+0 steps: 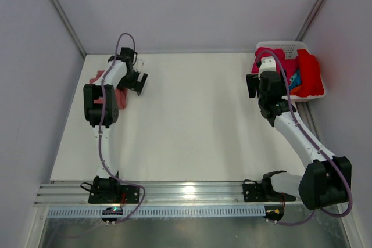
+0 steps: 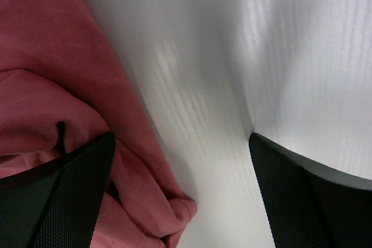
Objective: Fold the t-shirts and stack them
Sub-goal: Neatly place the folded tshirt to the corner
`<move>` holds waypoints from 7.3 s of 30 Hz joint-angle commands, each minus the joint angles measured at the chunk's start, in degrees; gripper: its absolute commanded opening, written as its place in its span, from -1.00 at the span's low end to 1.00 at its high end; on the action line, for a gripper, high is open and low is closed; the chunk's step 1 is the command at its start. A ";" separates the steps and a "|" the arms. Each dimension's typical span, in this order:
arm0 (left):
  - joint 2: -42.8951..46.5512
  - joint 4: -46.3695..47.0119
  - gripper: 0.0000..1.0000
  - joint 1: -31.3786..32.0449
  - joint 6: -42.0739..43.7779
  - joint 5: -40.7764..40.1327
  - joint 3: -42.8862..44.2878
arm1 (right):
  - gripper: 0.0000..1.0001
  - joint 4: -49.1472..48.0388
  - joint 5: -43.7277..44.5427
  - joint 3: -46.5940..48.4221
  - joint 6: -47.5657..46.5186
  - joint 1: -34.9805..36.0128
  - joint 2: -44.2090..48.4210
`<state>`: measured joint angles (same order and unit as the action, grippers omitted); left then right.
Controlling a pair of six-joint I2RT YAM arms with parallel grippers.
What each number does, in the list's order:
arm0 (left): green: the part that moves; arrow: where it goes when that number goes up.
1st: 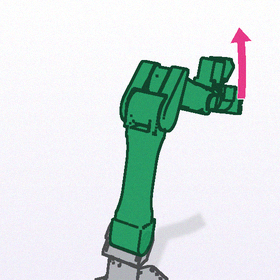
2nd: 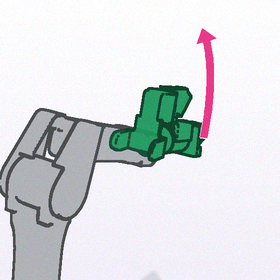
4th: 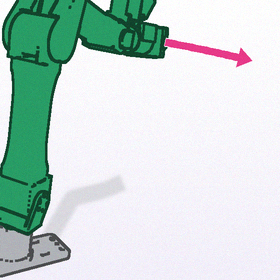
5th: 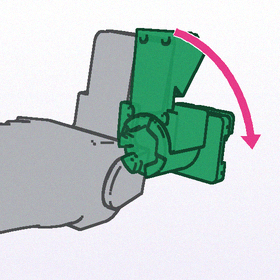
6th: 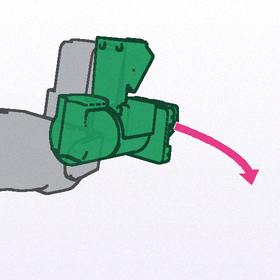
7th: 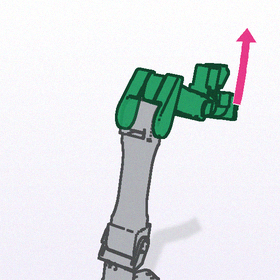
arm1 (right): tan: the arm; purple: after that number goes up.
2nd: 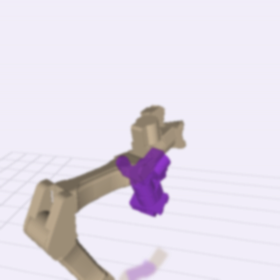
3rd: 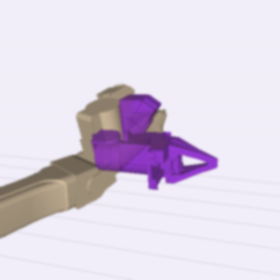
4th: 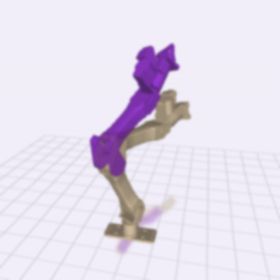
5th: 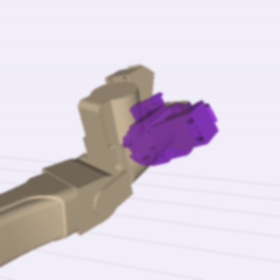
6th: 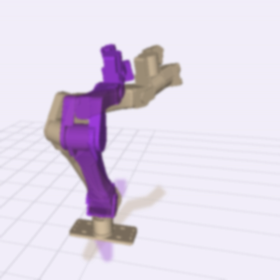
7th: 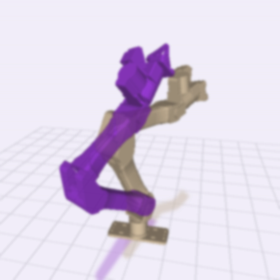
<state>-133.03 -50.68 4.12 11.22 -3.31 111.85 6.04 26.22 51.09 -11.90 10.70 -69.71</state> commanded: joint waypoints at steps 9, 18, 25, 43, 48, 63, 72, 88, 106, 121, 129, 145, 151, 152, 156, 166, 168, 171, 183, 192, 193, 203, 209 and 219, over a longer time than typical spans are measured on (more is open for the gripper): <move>-10.93 -3.73 0.98 -7.46 11.09 -3.72 13.04 | 0.99 -2.53 1.12 0.06 -0.14 -0.24 1.07; -0.58 -4.88 0.98 -6.15 10.92 12.43 4.28 | 0.99 -2.44 0.33 0.06 0.03 -0.24 0.63; 13.76 -4.69 0.98 2.64 17.51 19.19 -3.84 | 0.99 -2.00 -1.78 0.24 0.56 -0.24 0.80; 32.21 -8.65 0.98 3.44 1.78 14.49 -22.19 | 0.99 -0.59 -4.16 0.24 0.30 -0.15 3.44; 33.45 -8.30 0.98 2.39 -1.37 11.58 -26.42 | 0.99 -0.51 -4.33 0.15 0.30 -0.15 3.79; 32.76 12.35 0.98 -7.10 -12.36 1.38 -38.99 | 0.99 -0.59 -3.28 0.15 0.48 -0.24 3.88; 24.85 13.15 0.98 -12.37 -12.54 5.31 -35.57 | 0.99 -0.68 -3.02 0.06 0.30 -0.15 3.53; 14.39 14.64 0.98 -15.28 -8.60 -2.65 -27.05 | 0.99 -0.68 -2.31 0.06 -0.14 -0.15 3.44; -2.22 7.88 0.98 -16.95 -4.63 -10.13 -2.18 | 0.99 -1.12 -1.26 0.15 -0.67 -0.24 2.39; -6.19 6.64 0.98 -17.30 -2.26 -13.56 3.99 | 0.98 -1.12 -1.17 -0.11 -0.67 -0.15 2.92; -6.71 6.73 0.98 -17.48 -1.56 -16.20 5.13 | 0.99 -1.21 -1.43 -0.11 -0.93 -0.24 3.09; 13.73 8.30 0.98 -17.31 -8.32 1.63 -17.13 | 0.99 -0.42 -3.10 0.24 -1.11 -0.24 3.44; 31.77 7.45 0.98 -12.22 -10.69 9.61 -21.86 | 0.99 1.25 -4.68 3.04 0.91 -0.24 0.90; 33.35 7.26 0.98 -11.77 -12.35 11.64 -21.94 | 0.99 1.69 -4.95 3.31 1.61 -0.15 0.81; 40.47 12.60 0.98 -8.26 -12.37 18.41 -26.22 | 0.99 1.60 -6.53 3.84 2.76 -0.15 1.95; 44.53 34.95 0.98 -0.70 -13.95 24.85 -41.89 | 0.99 -8.47 -4.34 3.93 5.22 -0.24 -0.76; 44.17 35.55 0.98 2.01 -13.51 23.01 -42.68 | 0.99 -10.52 -3.37 3.67 6.53 -0.41 -2.09; 44.26 37.40 0.98 6.85 -12.19 18.09 -43.56 | 0.99 -12.37 -3.28 4.45 10.21 -1.12 -6.04; 43.12 40.39 0.98 17.33 -7.71 13.59 -45.58 | 0.99 -13.34 -15.38 0.95 12.87 -3.32 -10.71; 45.31 40.04 0.98 17.24 -5.78 8.50 -46.81 | 0.99 -14.92 -48.53 -2.84 8.12 -3.67 -6.40; 45.75 40.21 0.98 17.24 -5.69 8.15 -47.07 | 0.99 -14.83 -49.24 -2.84 8.12 -3.58 -6.49; 46.28 44.61 0.98 16.28 -8.58 0.15 -49.27 | 0.99 -15.80 -45.04 -3.71 6.89 -3.67 -5.88; 48.04 48.91 0.99 14.60 -10.60 -0.99 -52.35 | 0.99 -18.52 -39.05 -5.21 7.86 -3.67 -4.47; 50.24 50.24 0.99 4.76 -20.00 3.05 -53.76 | 0.99 -20.63 -40.63 -7.32 8.82 -4.55 -3.41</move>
<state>-85.52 -4.67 11.57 -3.84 -2.07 58.57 -9.82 -14.50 43.99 -3.75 6.61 -74.94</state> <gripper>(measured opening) 0.992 0.994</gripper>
